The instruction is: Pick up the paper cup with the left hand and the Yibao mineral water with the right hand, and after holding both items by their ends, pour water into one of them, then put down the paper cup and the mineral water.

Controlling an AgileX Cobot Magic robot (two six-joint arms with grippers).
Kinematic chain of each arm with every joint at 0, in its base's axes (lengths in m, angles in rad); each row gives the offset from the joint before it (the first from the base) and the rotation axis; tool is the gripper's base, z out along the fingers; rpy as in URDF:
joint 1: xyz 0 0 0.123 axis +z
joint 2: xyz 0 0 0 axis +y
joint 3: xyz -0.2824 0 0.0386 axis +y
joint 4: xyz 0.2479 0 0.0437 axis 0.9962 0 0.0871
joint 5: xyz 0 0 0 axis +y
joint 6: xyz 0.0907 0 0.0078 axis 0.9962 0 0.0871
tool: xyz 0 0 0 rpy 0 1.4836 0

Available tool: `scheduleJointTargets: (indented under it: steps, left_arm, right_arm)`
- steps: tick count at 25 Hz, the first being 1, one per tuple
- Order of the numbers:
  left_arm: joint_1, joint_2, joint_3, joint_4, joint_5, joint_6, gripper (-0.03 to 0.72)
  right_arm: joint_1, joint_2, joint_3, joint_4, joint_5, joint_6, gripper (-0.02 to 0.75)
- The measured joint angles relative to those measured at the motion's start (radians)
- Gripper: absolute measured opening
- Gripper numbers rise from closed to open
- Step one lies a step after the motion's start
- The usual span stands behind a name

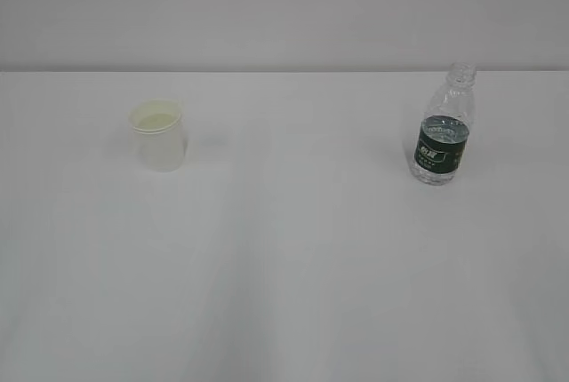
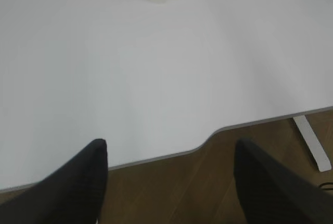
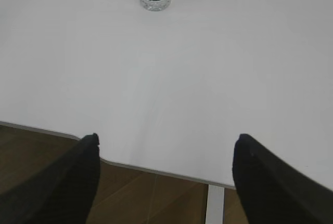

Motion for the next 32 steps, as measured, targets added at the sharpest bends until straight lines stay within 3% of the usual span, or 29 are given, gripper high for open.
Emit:
scheduleJointTargets:
  steps: [10, 21, 27, 32]
  left_arm:
    - [0.000, 0.000, 0.076, 0.014, -0.079, 0.000, 0.519]
    - [0.000, 0.000, 0.081, 0.018, -0.087, 0.000, 0.512]
    - [0.000, 0.000, 0.081, 0.018, -0.087, 0.000, 0.659]
    - [0.000, 0.000, 0.081, 0.018, -0.087, 0.000, 0.687]
  right_arm:
    - [0.000, 0.000, 0.000, 0.001, -0.004, 0.000, 0.594]
    - [0.000, 0.000, 0.000, 0.001, -0.004, 0.002, 0.594]
    - [0.000, 0.000, 0.000, 0.001, -0.006, 0.002, 0.661]
    - [0.000, 0.000, 0.000, 0.001, -0.006, 0.002, 0.679]
